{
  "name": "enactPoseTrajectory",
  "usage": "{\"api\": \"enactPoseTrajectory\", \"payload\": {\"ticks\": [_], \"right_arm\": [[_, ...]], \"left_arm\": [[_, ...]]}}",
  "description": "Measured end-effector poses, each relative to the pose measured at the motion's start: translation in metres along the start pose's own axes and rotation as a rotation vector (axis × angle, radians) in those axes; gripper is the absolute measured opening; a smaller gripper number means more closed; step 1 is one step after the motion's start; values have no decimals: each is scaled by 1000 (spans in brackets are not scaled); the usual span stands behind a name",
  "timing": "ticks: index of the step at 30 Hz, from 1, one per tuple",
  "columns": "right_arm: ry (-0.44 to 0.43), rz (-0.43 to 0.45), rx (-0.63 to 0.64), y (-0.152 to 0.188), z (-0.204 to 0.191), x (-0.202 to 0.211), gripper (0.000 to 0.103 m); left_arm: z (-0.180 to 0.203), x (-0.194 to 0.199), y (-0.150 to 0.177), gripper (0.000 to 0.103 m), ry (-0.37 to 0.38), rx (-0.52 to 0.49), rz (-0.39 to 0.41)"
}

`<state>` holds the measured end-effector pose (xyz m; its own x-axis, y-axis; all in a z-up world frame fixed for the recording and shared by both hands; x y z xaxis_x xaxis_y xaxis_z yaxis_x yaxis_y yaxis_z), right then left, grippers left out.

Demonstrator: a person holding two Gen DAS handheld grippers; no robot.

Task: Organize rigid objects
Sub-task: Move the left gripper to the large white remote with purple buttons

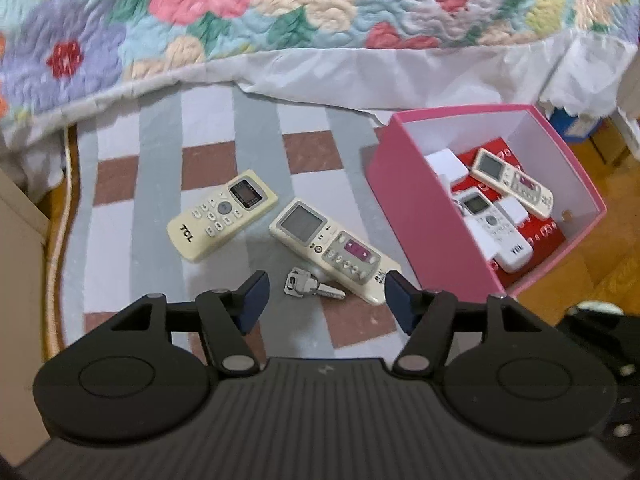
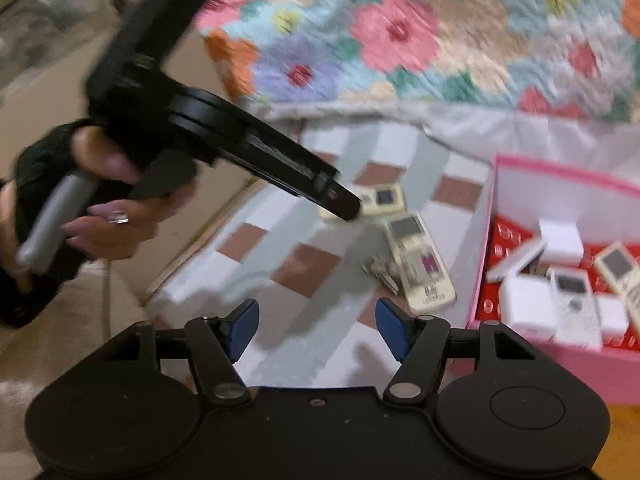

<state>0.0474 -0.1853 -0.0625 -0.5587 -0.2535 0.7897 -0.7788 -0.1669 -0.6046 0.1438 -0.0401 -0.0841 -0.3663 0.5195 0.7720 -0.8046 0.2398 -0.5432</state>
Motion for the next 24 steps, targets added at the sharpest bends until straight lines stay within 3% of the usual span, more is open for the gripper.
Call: {"api": "enactPoseTrajectory", "payload": {"ticks": [4,10,14,16,21,24], "right_arm": [[148,-7,31,18,-8,-46,70],[212,-16,-62,25,-8,-86,70],[316,-19,-11,29,-22,-103,71],[324,-5,-4,28,-25,-106,71],[315,-9,-127,27,-11,-111,71],[329,0,-124,29,-13,-113,74]], "left_arm": [[-22,-35,8,65,10,51,14],[-50,-83,1,65,3,145,39],[-50,-100,-13,65,-22,136,76],[-48,-109,-22,64,-32,120,90],[-55,-128,-35,63,-16,156,122],[-59,-132,-39,56,11,144,120]]}}
Point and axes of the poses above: each gripper's, at about its wrist camera, not at the fingertips, and x roughly against the way its jaws point, z to its right, y to its underside, the point moved 1 cm from there along -x, roughly the way its jaws point, and after that the axes turned 8 degrees about y, right-handed, at the moved point
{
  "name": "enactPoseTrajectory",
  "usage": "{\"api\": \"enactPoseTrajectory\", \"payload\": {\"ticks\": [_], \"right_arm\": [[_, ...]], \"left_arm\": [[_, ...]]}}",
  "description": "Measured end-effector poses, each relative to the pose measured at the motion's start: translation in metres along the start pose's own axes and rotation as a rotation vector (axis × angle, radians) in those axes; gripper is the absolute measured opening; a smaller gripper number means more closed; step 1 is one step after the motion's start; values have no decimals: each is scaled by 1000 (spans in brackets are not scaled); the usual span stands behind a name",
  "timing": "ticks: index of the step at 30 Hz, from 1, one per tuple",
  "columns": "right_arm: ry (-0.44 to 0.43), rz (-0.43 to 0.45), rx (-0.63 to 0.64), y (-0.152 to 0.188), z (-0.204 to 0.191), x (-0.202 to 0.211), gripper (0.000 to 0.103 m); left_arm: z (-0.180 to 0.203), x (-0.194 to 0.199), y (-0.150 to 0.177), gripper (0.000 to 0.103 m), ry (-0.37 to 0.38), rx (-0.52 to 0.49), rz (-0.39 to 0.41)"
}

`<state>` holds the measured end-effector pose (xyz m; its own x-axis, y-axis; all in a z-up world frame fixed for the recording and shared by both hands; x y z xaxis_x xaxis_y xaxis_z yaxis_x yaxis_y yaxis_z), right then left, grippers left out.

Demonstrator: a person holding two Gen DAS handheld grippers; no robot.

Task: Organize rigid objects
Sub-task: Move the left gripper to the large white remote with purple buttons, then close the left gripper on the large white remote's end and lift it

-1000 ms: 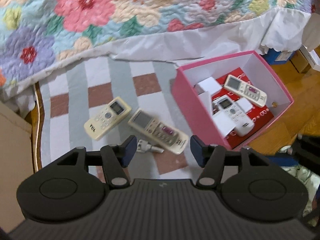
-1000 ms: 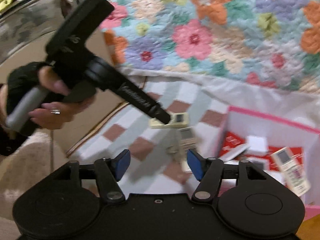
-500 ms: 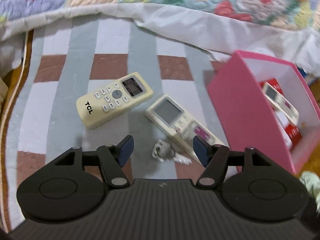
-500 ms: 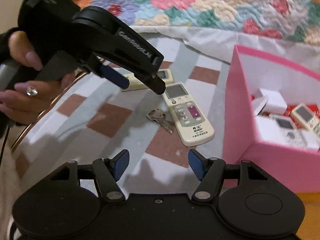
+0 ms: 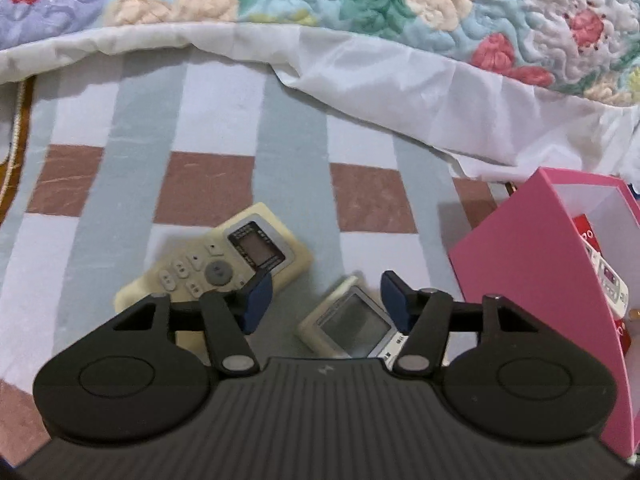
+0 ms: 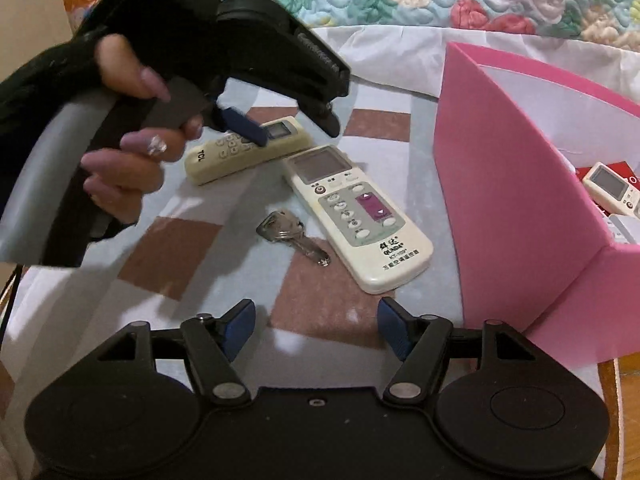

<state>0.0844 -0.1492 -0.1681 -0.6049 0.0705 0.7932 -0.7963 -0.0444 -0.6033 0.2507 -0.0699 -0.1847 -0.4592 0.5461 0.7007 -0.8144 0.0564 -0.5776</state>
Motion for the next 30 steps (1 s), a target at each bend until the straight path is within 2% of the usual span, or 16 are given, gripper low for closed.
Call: {"api": "enactPoseTrajectory", "payload": {"ticks": [2,4,8,10,12,13,14,15,19,25,30], "right_arm": [[7,13,-19,-1,1,-3,74],[6,16,-33,-2,3,-5,74],[-2,25,-27,1,5,-7,77],[-31,34,-17,2,6,-7,76],[-108,44,-4,1,5,-5,65],[-125,44,18,1,2,-5,60],[-103,41,60,1,-3,-4,57],[-77,42,83,2,-6,-4,57],[-93,14,32,3,2,1,58],[-120,-47,16,7,11,9,61],[-161,-80,-2,9,11,8,62]], "left_arm": [[-1,-2,0,45,20,7,-7],[-3,-6,3,38,51,24,-31],[-4,-8,11,37,27,-17,-13],[-3,-7,13,36,50,-21,-34],[-2,-4,15,34,104,-5,-84],[0,-3,17,30,128,-2,-120],[3,-3,19,23,122,-6,-140],[6,-2,22,23,103,-10,-152],[9,5,29,23,80,-25,-151],[2,15,38,23,108,0,-196],[-4,32,49,23,153,71,-284]]}}
Point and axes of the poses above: each gripper's, at about its wrist camera, not at the fingertips, and x roughly against the way its jaws point, z to its right, y to its underside, the point moved 1 cm from there along -x, roughly the way its jaws point, and after that the axes turned 8 degrees about y, right-handed, at the moved point
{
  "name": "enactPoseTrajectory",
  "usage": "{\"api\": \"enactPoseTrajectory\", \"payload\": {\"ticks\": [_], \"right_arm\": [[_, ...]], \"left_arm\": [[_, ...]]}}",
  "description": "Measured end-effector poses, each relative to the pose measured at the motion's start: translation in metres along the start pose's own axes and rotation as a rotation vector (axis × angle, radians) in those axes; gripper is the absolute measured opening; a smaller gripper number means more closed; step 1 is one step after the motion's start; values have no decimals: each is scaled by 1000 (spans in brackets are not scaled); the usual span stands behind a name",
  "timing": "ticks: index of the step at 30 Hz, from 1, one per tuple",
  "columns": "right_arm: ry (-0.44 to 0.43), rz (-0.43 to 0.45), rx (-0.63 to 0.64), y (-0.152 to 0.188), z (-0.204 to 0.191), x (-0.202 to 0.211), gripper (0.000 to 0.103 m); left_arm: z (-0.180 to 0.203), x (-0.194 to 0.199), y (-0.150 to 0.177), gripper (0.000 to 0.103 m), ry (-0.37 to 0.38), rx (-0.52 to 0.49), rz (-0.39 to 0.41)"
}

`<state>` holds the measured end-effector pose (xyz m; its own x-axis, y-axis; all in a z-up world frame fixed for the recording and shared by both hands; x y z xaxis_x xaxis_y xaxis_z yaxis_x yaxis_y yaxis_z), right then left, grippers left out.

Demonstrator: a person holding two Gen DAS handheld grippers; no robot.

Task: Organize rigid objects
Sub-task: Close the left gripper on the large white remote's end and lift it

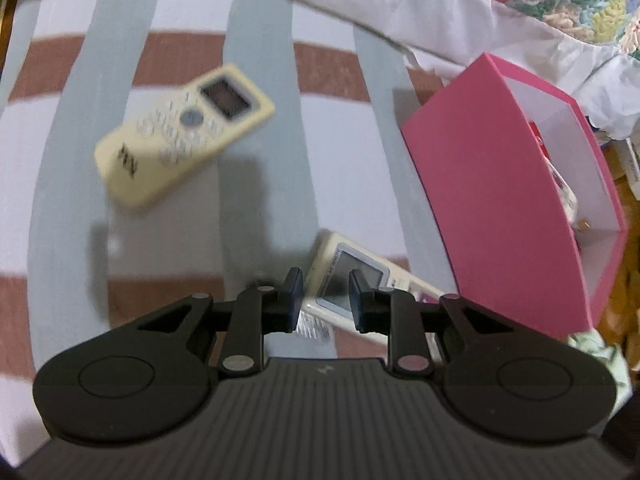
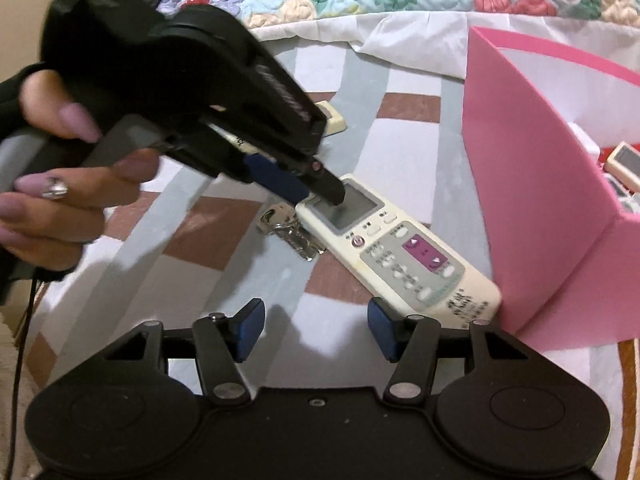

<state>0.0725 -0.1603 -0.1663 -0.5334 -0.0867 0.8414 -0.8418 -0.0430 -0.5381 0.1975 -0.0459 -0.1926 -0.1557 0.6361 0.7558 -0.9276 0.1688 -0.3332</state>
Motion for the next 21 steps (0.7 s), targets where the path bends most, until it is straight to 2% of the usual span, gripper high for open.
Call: {"api": "enactPoseTrajectory", "payload": {"ticks": [3,6,8,12,15,18,21], "right_arm": [[-6,-38,14,1,0,2,67],[1,-72,11,0,10,4,70],[-13,-85,1,1,17,7,71],[-58,-75,-38,4,28,8,70],[-47,-58,-9,7,23,11,70],[-48,-54,-9,7,22,11,70],[-54,-54,-21,7,24,13,70]], "left_arm": [[3,5,8,23,-9,-21,-54],[14,13,6,27,-107,-123,39],[26,13,-1,29,-134,-215,89],[42,-5,-14,29,-86,-291,77],[43,-24,-16,29,-22,-280,21],[38,-41,-12,29,20,-270,-71],[34,-36,-5,29,45,-274,-92]]}}
Point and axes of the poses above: each gripper's, at about its wrist camera, not at the fingertips, and x roughly against the way its jaws point, z to its right, y to its underside, the point moved 1 cm from there along -x, roughly the way its jaws point, and after that the axes turned 8 degrees about y, right-handed, at the moved point
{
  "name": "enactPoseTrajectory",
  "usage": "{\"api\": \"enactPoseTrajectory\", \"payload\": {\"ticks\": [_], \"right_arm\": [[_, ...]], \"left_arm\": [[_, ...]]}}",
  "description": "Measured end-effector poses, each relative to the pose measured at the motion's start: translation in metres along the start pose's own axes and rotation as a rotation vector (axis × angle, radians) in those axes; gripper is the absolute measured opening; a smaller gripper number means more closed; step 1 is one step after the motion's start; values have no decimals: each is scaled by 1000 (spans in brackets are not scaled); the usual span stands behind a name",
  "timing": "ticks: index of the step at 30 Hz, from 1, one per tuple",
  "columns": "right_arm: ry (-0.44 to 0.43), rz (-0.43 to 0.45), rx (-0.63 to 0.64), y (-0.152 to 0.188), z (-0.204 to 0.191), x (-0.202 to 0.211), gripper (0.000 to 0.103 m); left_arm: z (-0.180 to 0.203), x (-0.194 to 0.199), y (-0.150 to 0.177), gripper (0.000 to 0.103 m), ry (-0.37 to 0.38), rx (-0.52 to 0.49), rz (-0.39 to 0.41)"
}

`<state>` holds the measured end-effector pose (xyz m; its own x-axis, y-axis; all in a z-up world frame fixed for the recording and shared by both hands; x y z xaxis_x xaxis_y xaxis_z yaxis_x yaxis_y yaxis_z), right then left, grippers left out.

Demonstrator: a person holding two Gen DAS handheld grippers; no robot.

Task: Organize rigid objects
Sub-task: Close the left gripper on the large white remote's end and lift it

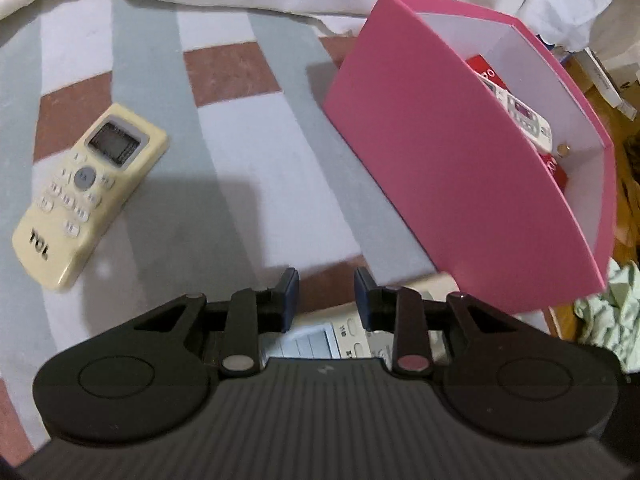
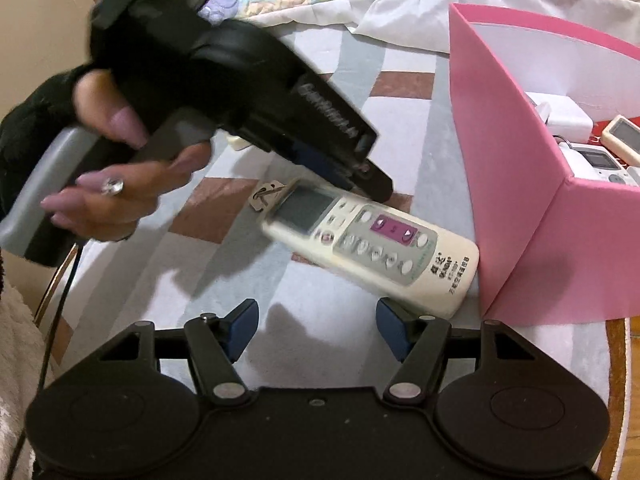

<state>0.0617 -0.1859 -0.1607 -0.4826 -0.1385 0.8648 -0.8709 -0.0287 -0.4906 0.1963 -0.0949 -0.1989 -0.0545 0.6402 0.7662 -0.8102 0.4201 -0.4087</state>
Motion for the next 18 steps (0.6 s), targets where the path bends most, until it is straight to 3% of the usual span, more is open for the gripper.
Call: {"api": "enactPoseTrajectory", "payload": {"ticks": [3,8,12,18], "right_arm": [[1,6,1,-1,-1,-1,71],[-28,33,-21,-7,0,-5,73],[1,63,16,-14,-1,-10,75],[77,71,171,-11,-21,-18,84]], "left_arm": [[-15,8,9,29,94,110,-64],[-21,14,30,30,118,173,-66],[-24,12,34,30,154,263,-86],[-31,15,43,30,154,370,-10]]}}
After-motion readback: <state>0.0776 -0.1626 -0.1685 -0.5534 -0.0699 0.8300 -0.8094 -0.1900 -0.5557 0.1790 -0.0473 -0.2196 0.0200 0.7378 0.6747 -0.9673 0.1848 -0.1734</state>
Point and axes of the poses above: each gripper's, at about its wrist camera, not at the fingertips, and x roughly against the way its jaws point, z to its right, y to its underside, the point moved 1 cm from there along -x, roughly the way its jaws point, and after that the axes turned 8 degrees about y, right-handed, at the moved point
